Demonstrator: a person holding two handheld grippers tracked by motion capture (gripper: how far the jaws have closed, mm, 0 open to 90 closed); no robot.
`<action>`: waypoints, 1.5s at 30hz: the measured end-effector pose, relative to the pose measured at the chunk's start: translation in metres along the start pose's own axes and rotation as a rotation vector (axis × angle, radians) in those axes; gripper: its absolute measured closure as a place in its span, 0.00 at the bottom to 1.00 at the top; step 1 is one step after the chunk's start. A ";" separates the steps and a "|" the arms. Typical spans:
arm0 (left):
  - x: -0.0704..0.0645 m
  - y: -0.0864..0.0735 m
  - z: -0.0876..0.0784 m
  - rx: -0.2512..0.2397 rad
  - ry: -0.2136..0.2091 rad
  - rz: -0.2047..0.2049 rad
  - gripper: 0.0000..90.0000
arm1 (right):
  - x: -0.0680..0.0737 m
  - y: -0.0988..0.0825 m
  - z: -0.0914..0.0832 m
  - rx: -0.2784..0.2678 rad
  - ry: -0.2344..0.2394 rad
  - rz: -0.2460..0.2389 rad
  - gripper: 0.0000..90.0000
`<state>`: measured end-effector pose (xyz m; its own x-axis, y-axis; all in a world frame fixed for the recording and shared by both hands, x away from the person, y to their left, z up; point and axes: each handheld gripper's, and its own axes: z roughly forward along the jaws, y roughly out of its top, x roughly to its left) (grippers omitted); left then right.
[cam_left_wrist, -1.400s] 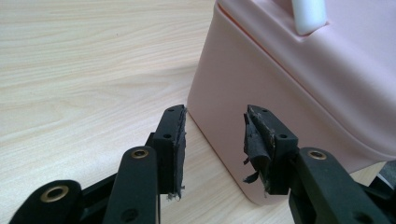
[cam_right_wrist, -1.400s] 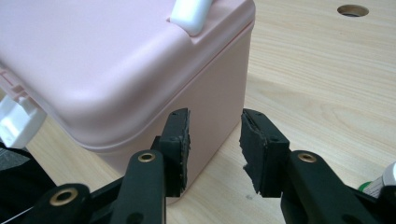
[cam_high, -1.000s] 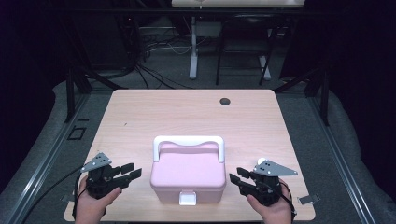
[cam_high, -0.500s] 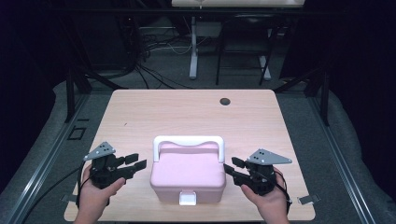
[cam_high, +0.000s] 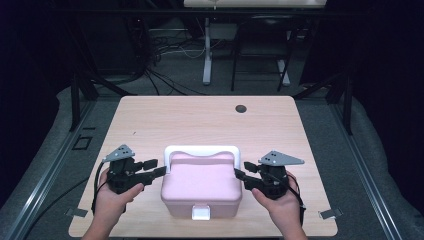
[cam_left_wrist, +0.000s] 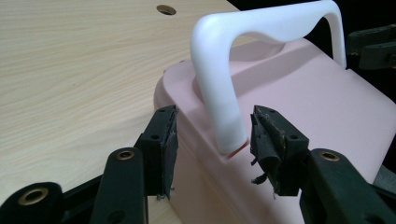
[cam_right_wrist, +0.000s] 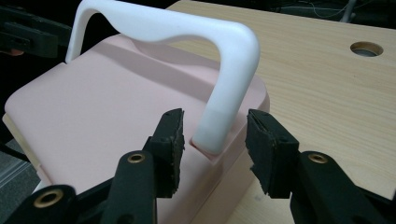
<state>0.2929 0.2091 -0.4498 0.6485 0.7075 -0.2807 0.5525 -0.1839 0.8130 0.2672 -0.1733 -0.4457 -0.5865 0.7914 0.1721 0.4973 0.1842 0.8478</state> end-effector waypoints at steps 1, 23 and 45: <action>0.000 0.001 0.003 -0.002 -0.005 0.001 0.56 | -0.001 0.001 0.002 0.003 0.001 0.004 0.62; -0.005 0.000 0.016 -0.016 -0.018 0.003 0.71 | -0.002 -0.001 0.017 -0.003 0.047 0.038 0.67; -0.009 0.001 0.011 -0.046 -0.007 0.030 0.81 | 0.004 -0.001 0.005 -0.032 0.034 0.000 0.81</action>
<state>0.2931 0.1952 -0.4519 0.6684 0.6973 -0.2589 0.5079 -0.1736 0.8438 0.2675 -0.1673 -0.4486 -0.6084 0.7710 0.1883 0.4766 0.1652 0.8635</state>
